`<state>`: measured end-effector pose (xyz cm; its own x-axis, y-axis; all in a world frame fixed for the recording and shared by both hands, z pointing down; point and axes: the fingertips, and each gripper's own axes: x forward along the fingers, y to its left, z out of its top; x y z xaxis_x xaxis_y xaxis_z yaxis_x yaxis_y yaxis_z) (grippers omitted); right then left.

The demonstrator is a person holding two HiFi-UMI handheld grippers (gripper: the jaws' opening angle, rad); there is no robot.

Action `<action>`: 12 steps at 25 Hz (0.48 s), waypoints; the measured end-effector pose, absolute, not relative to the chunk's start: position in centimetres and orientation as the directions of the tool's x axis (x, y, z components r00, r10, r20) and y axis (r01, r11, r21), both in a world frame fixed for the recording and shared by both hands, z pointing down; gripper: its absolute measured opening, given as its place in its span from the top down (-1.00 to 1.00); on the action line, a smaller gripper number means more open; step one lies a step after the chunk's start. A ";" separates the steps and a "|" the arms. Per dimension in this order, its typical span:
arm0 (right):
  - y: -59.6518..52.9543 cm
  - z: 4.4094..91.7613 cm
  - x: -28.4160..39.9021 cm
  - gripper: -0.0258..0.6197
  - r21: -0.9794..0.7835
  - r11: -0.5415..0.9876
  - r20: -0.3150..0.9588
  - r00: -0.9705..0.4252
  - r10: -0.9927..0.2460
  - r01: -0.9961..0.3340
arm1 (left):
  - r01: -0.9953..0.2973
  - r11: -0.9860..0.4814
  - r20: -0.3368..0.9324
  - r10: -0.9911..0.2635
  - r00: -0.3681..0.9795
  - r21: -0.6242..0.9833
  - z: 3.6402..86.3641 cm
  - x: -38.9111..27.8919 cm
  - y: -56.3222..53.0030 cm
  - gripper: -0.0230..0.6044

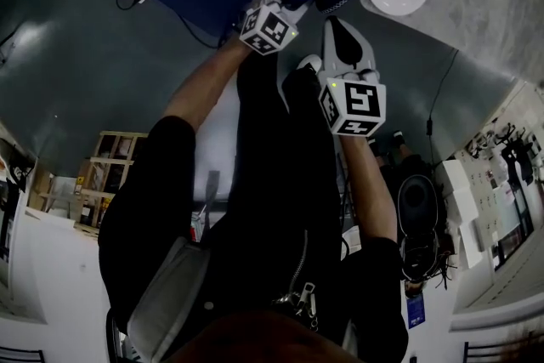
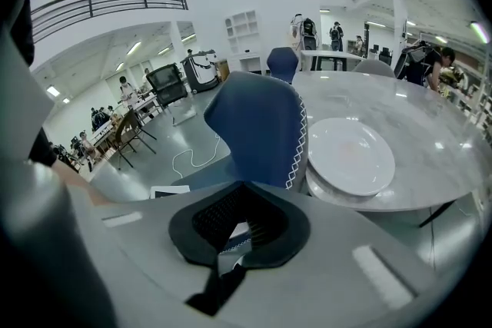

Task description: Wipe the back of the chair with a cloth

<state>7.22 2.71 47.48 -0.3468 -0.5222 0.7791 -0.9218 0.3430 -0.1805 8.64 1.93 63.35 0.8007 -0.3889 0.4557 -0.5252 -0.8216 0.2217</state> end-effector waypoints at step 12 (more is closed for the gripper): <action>2.3 48.4 4.6 0.91 -0.204 0.421 0.776 -0.408 -0.480 -0.884 | -0.700 -0.713 0.546 -0.574 0.610 0.033 67.2 -3.0 -5.7 0.66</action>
